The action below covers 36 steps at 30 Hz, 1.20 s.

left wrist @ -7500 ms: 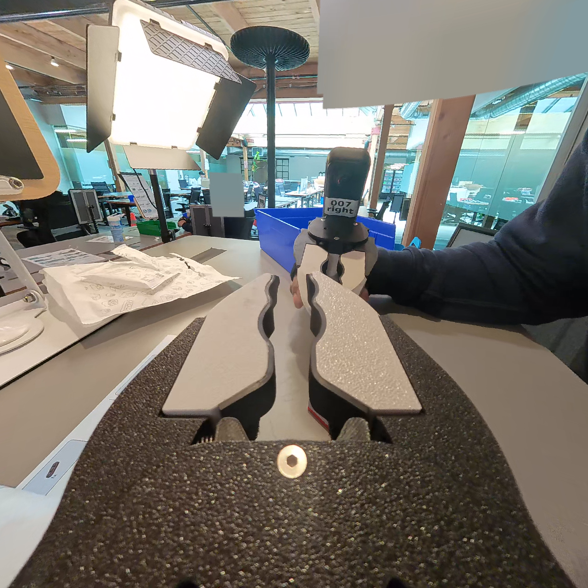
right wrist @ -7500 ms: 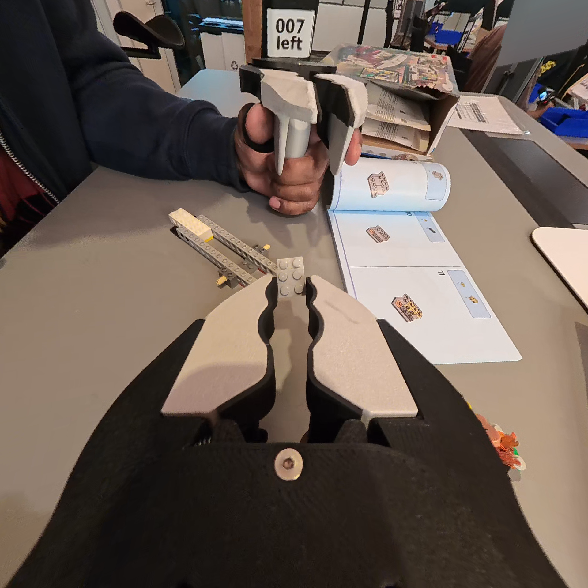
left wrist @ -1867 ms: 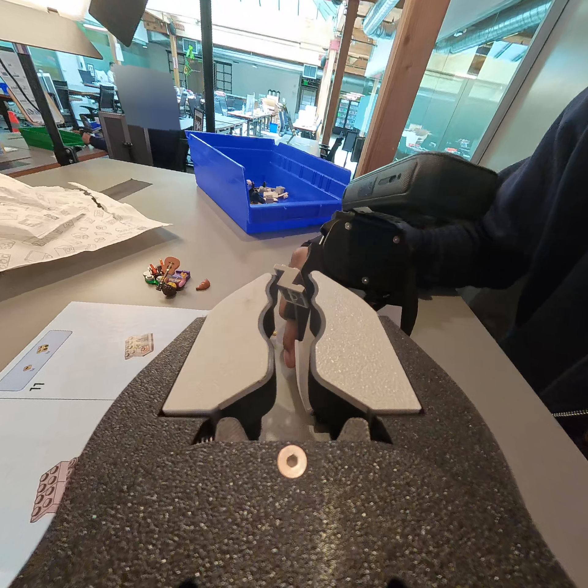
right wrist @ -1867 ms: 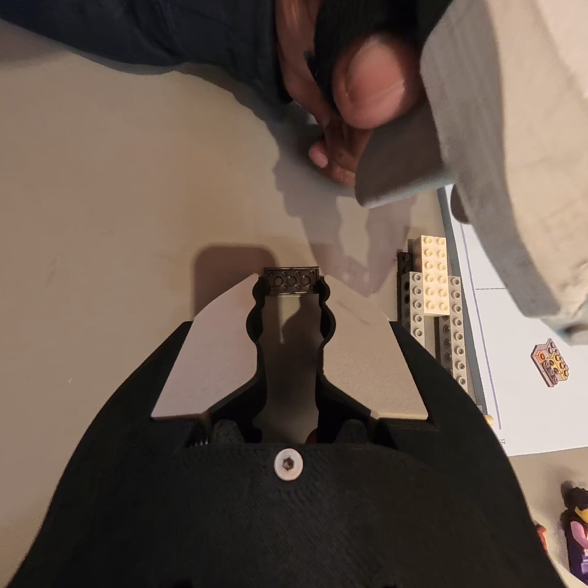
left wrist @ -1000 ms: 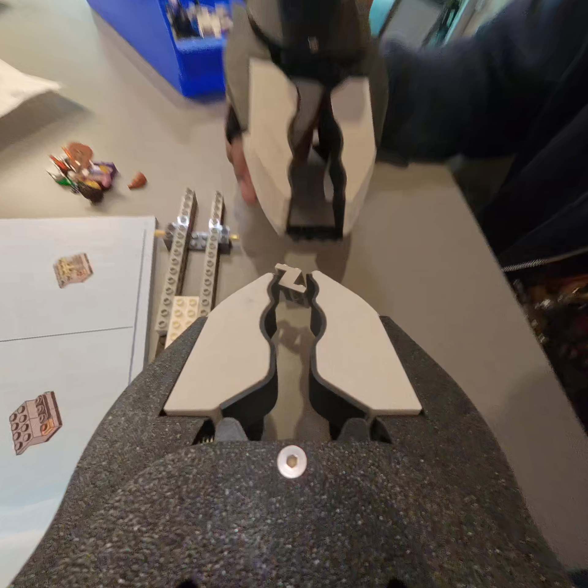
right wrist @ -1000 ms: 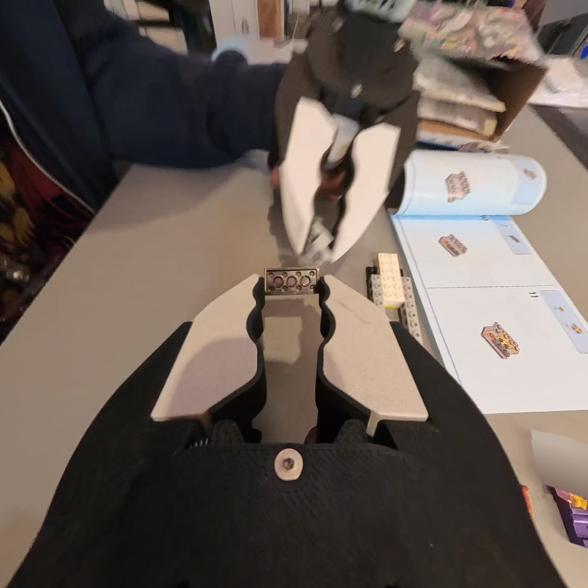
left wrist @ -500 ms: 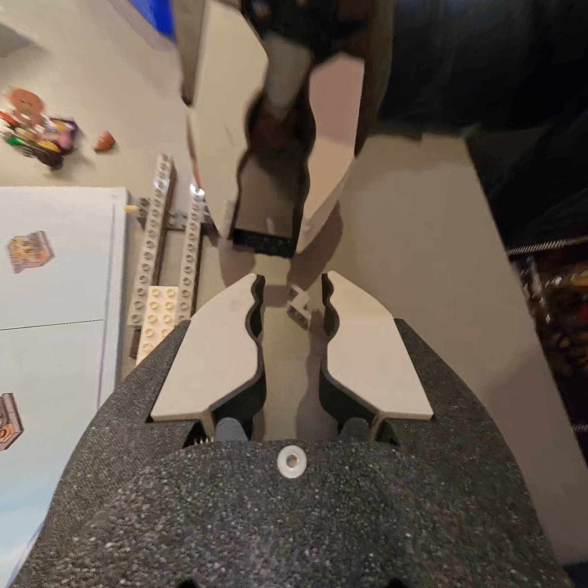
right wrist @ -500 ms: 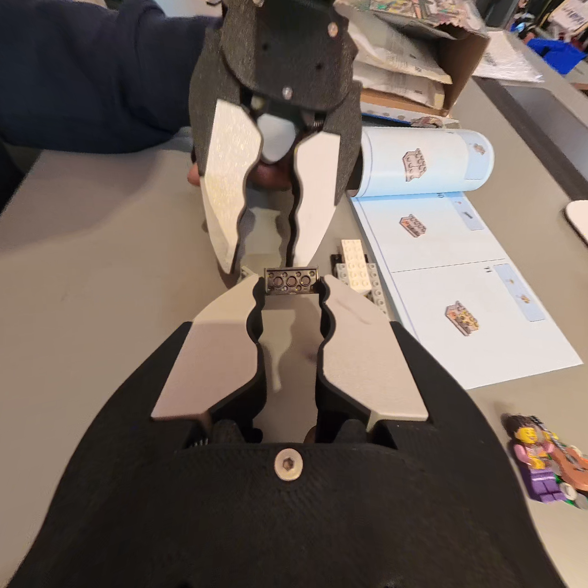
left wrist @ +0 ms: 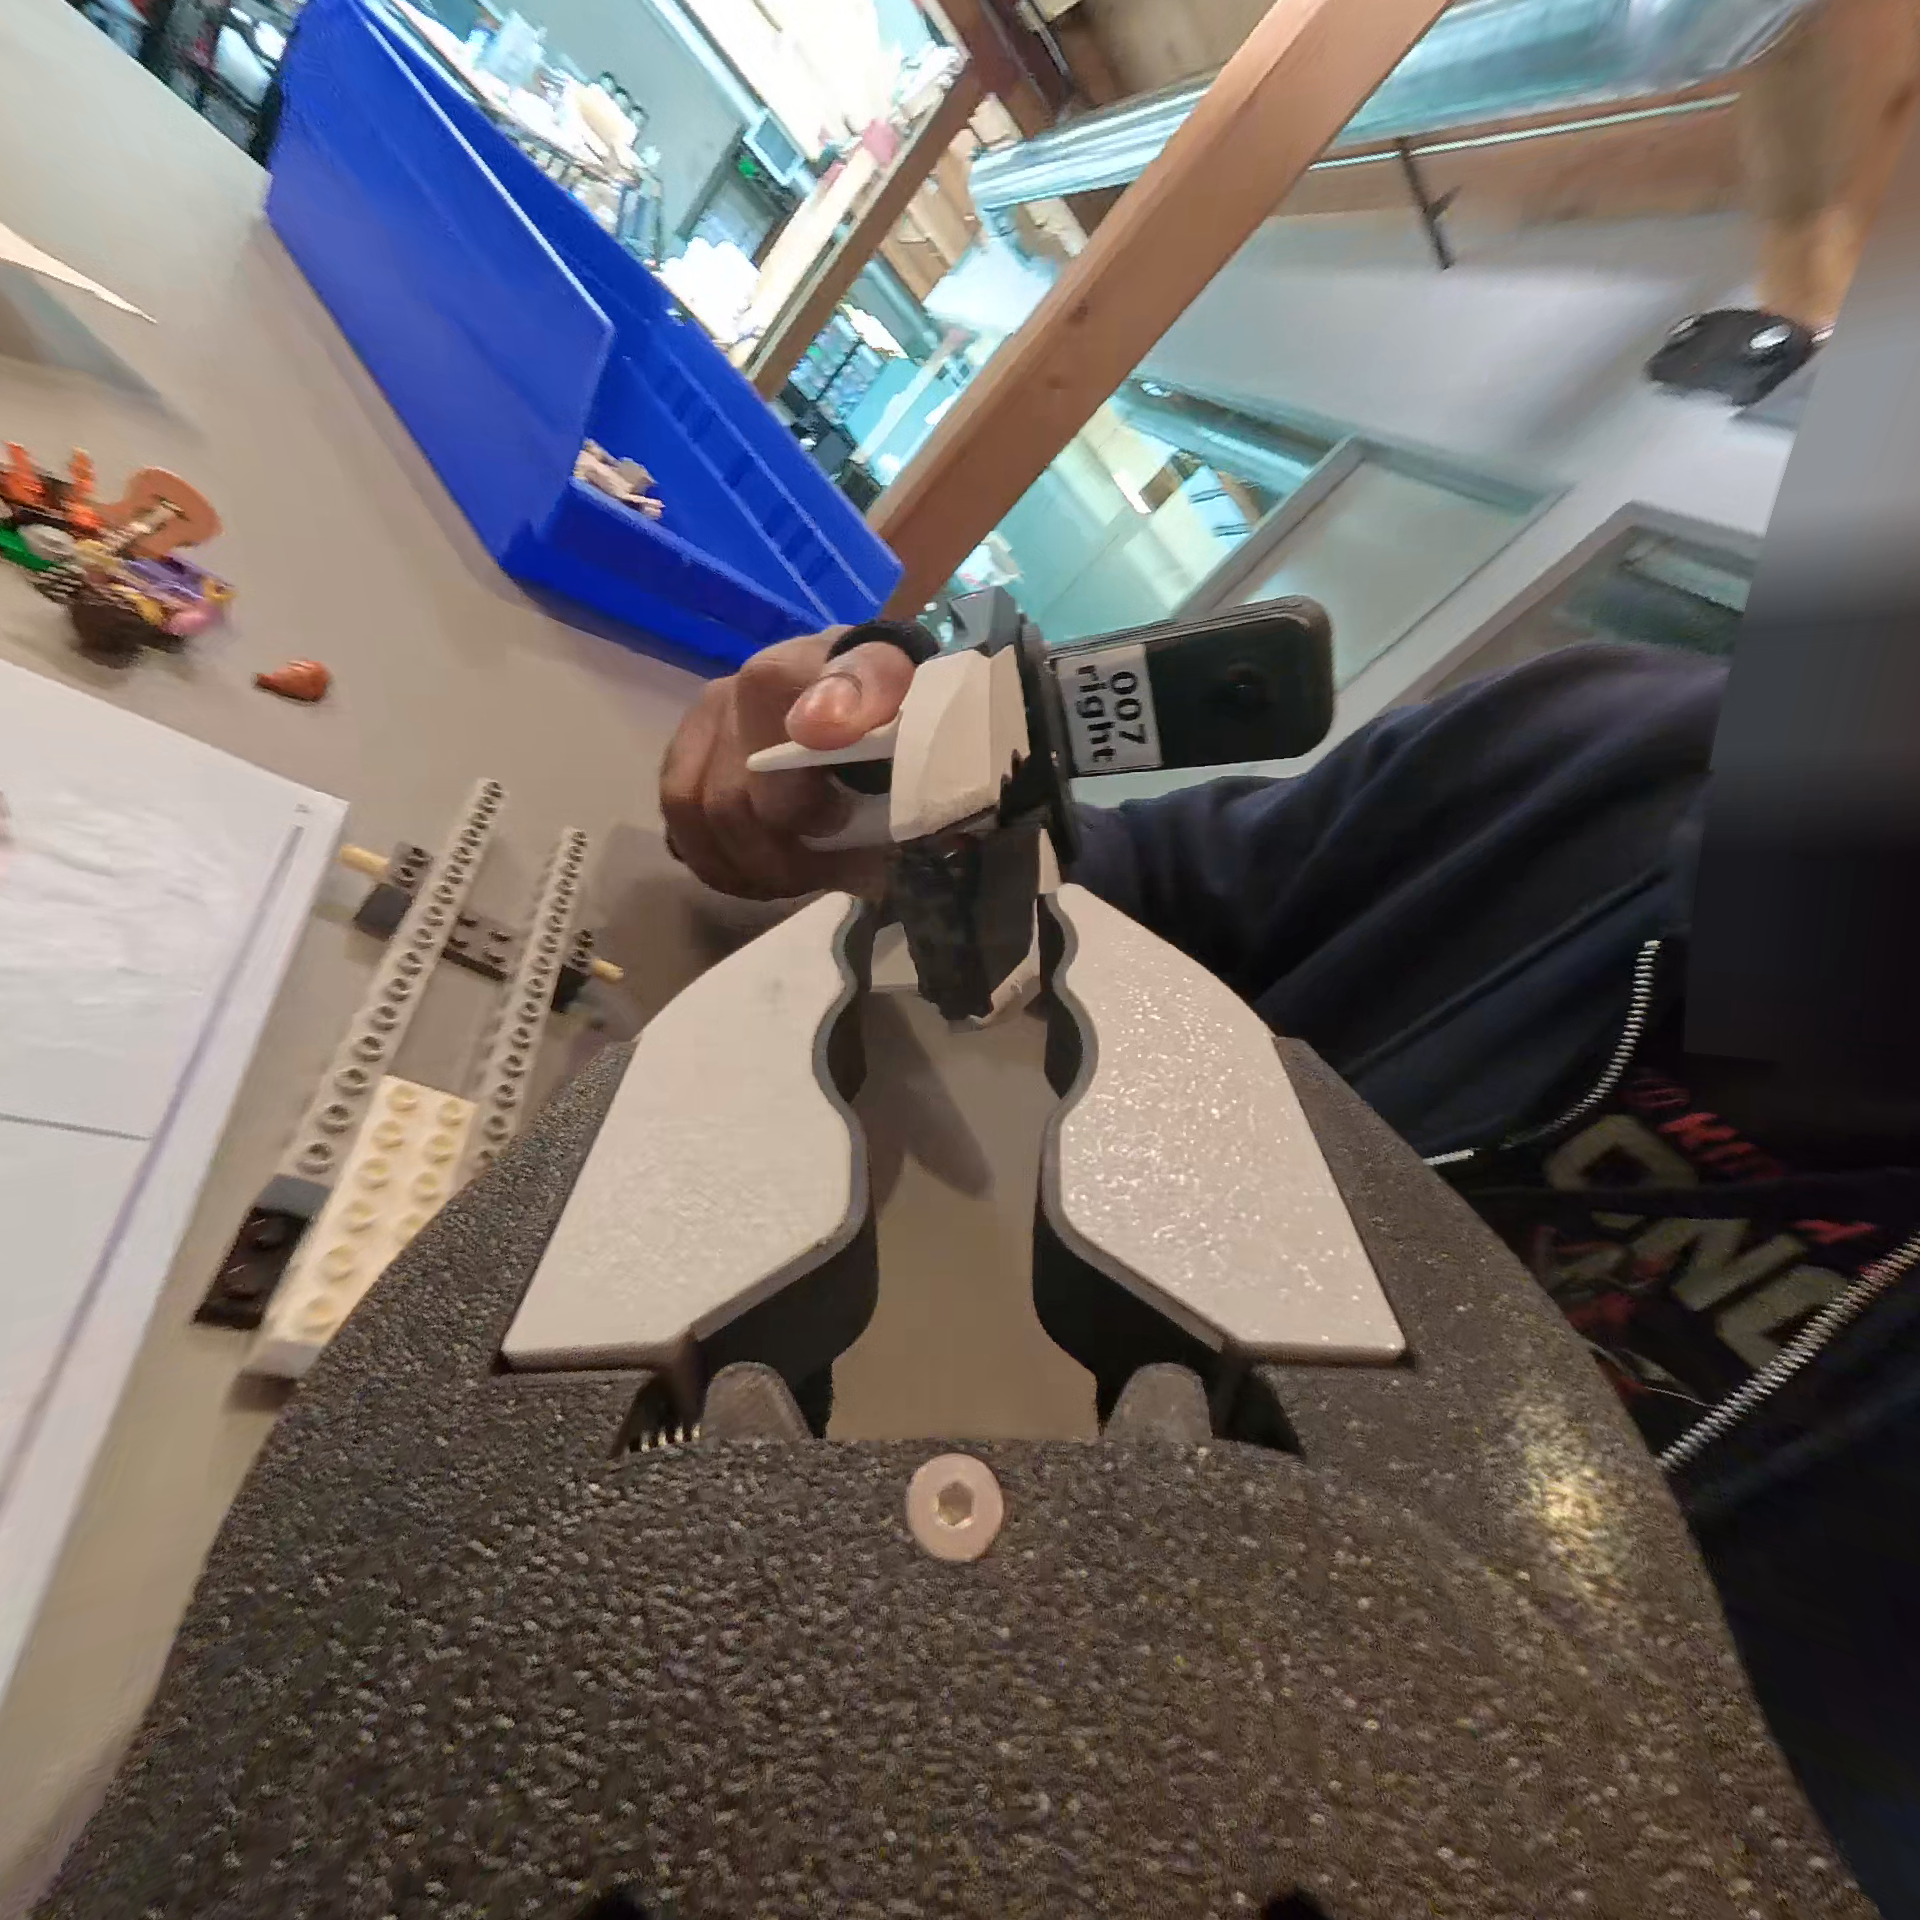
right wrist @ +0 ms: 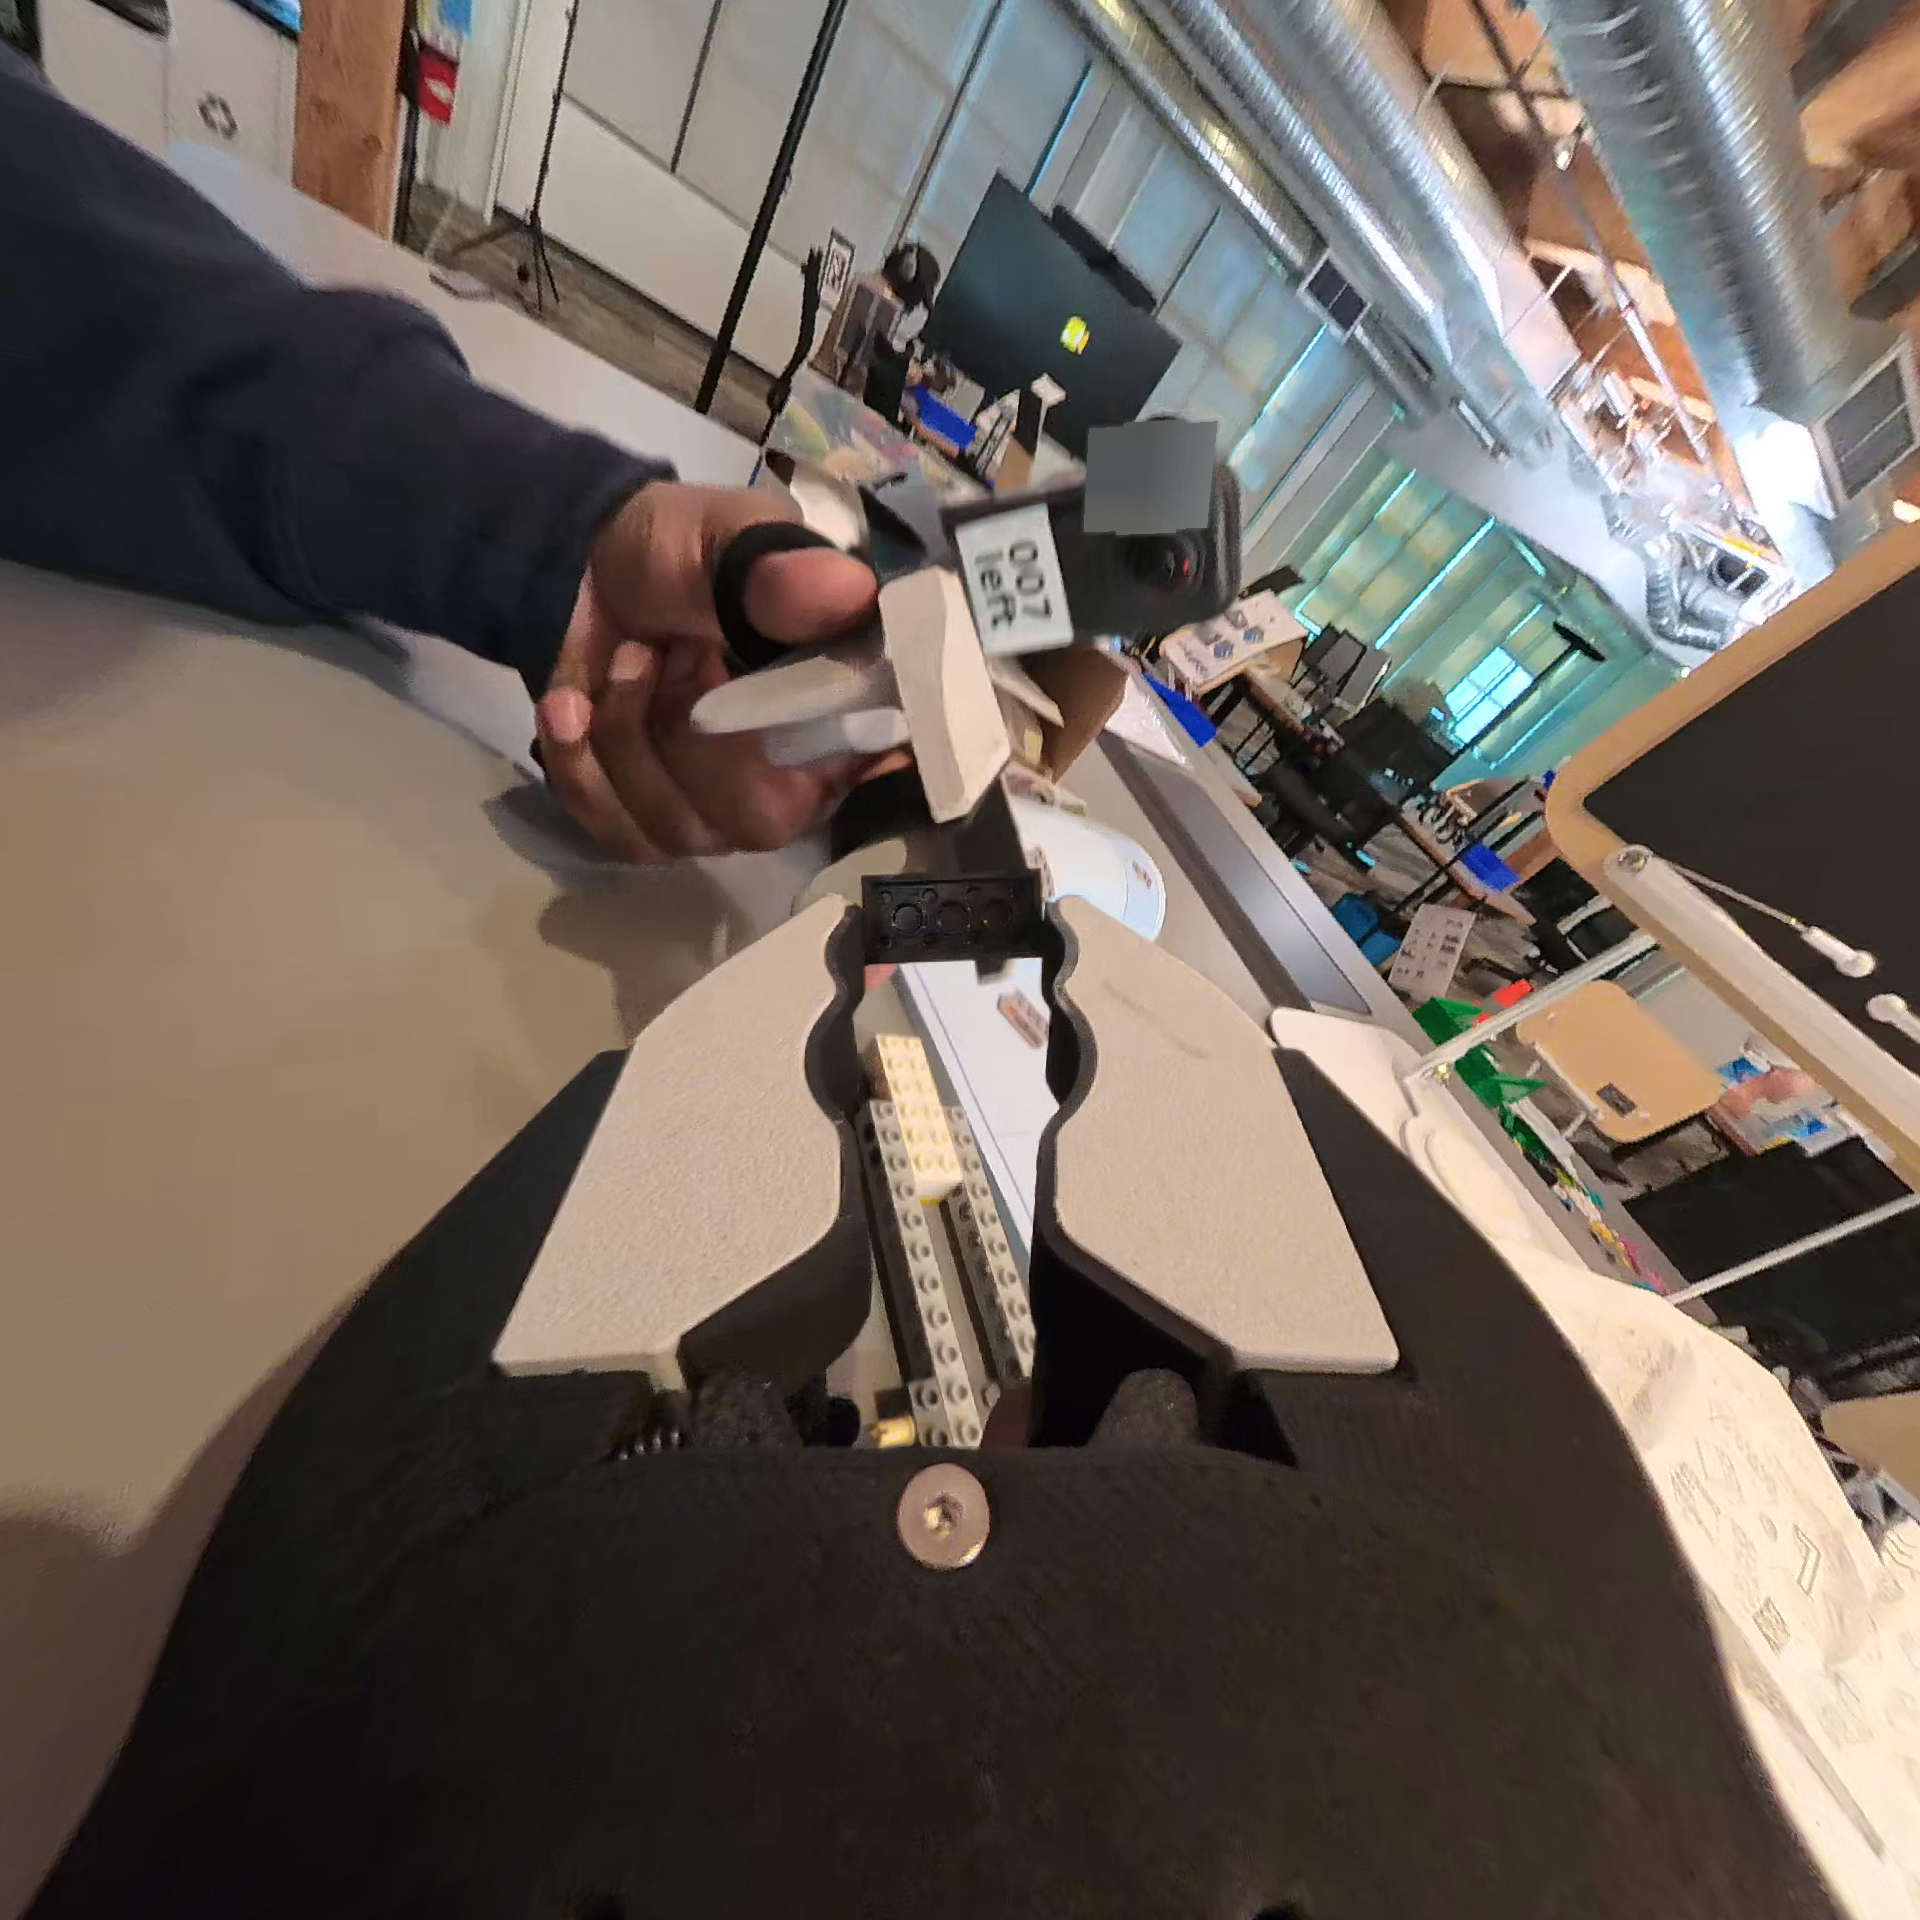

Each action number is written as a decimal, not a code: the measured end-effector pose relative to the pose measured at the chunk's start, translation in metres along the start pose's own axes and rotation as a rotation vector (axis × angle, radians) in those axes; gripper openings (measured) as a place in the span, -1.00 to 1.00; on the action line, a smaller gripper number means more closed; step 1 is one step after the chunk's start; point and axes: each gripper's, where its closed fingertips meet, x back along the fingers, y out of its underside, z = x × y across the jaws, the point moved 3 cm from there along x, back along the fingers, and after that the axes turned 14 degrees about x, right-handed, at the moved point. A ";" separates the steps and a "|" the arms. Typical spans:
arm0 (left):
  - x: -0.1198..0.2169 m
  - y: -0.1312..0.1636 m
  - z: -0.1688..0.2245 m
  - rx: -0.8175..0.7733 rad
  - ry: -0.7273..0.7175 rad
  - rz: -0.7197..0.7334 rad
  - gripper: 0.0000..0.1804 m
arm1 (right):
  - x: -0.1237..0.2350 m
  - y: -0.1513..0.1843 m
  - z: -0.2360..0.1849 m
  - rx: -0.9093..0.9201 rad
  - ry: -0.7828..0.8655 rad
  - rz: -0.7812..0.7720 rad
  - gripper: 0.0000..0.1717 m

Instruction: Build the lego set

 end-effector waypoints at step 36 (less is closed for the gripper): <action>-0.001 0.022 -0.004 -0.662 -0.518 -0.290 -0.80 | 0.005 0.002 -0.004 -0.385 -0.268 -0.008 -0.58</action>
